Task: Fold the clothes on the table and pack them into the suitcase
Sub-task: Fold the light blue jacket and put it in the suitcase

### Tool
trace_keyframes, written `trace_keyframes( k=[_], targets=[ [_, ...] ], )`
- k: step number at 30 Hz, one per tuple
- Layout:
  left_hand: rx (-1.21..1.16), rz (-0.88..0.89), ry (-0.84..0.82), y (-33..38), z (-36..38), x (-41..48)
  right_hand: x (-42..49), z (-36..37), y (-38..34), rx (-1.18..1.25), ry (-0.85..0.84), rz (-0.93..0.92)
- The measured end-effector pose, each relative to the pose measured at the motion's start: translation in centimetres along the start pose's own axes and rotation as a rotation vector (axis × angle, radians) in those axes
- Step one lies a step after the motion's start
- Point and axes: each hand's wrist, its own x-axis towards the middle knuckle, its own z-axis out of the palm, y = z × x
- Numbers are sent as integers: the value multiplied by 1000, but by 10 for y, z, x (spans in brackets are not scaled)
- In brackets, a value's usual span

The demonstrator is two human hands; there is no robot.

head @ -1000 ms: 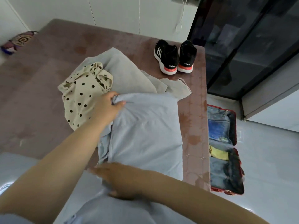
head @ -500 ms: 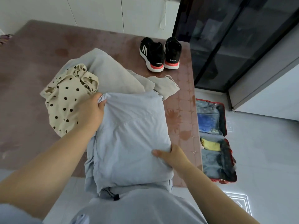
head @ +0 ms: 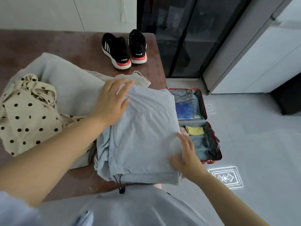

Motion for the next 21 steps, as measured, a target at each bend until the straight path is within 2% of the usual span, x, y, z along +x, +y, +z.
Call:
trace_keyframes(
  k=[2, 4, 7, 11, 13, 14, 18, 20, 21],
  targets=[
    [80, 397, -167, 9, 1, -33, -12, -5, 12, -211, -67, -231],
    [156, 576, -387, 5, 10, -69, -17, -11, 25, -469, -113, -364],
    [286, 565, -626, -18, 23, -97, -12, -16, 40, -908, -142, -512],
    [359, 471, -886, -28, 18, -103, 2, -20, 34, -1105, -219, -685],
    [309, 476, -878, -31, 20, -105, 13, -18, 28, -1175, -259, -762],
    [265, 505, -824, -34, 23, -107, 19, -16, 27, -1203, -287, -787],
    [214, 473, -1064, -39, 14, -107, 41, -13, 29, -1231, -343, -878],
    [177, 450, -1112, -40, 9, -107, 50, -19, 36, -1102, -338, -932],
    [160, 441, -1123, -41, 8, -108, 52, -21, 38, -962, -330, -923]
  ],
)
